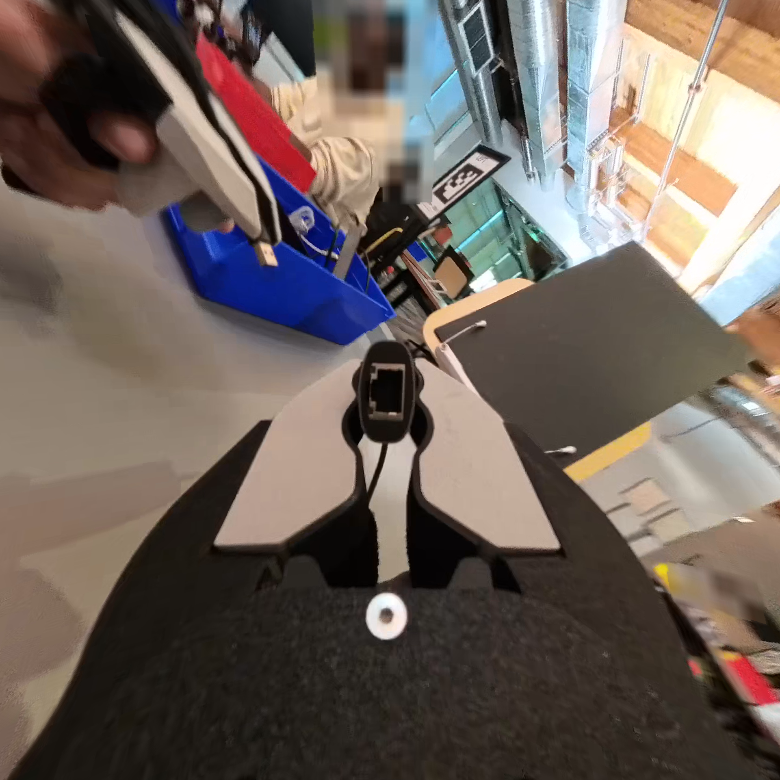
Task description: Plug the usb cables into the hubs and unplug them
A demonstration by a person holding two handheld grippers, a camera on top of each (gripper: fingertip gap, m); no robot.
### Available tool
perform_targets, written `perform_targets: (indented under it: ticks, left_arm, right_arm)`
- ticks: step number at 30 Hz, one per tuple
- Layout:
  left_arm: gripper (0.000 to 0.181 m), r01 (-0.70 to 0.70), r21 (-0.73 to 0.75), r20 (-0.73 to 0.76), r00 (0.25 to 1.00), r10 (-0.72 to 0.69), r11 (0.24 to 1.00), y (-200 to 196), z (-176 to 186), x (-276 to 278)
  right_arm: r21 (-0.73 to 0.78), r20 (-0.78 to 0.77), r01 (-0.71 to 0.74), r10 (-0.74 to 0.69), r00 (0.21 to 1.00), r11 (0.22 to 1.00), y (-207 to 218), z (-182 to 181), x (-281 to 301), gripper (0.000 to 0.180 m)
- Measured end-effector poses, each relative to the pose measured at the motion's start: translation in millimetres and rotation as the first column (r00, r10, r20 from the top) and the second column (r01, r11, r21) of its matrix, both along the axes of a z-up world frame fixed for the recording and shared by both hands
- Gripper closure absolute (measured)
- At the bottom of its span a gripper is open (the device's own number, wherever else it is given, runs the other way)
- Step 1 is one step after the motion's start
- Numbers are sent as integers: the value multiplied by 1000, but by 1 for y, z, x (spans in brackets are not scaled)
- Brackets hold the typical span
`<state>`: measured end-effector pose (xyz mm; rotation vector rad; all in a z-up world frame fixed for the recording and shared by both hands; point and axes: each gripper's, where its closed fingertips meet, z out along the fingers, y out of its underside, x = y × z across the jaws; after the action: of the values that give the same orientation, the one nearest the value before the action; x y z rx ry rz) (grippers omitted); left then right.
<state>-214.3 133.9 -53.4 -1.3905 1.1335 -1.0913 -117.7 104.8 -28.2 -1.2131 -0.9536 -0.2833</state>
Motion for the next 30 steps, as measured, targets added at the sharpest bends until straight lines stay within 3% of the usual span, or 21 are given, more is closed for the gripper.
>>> perform_targets:
  ticks: [5,11,14,19,23,25,28,30]
  left_arm:
    - [164,-116,-34,9,993,117,993,24,-3,-11]
    - [164,-104,-38,-12,994,104,994,22,-11,-9]
    - [164,-94,-47,-9,996,93,994,21,-11,-9]
    - [164,-82,-53,-7,997,82,995,19,-11,-7]
    - [164,-65,-57,-4,998,65,996,16,-10,-4]
    - [164,-61,-53,-11,998,60,997,14,-11,-2]
    - [164,-64,-37,-21,998,63,997,13,-12,-1]
    - [164,-70,-28,-23,997,69,997,13,-11,-2]
  right_arm:
    - [-92,-312,-137,102,945,986,1,38,11,163]
    - [-94,-684,-253,122,719,963,3,117,76,163]
    - [-33,-762,-221,119,637,975,-1,150,122,162]
    - [-82,-729,-30,-39,684,996,32,177,202,162]
    - [-254,-774,72,-247,583,964,98,149,288,163]
    - [-356,-806,93,-356,472,930,131,118,325,163]
    - [-448,-849,45,-440,292,893,162,76,354,163]
    - [-588,-781,11,-571,255,809,176,37,356,163]
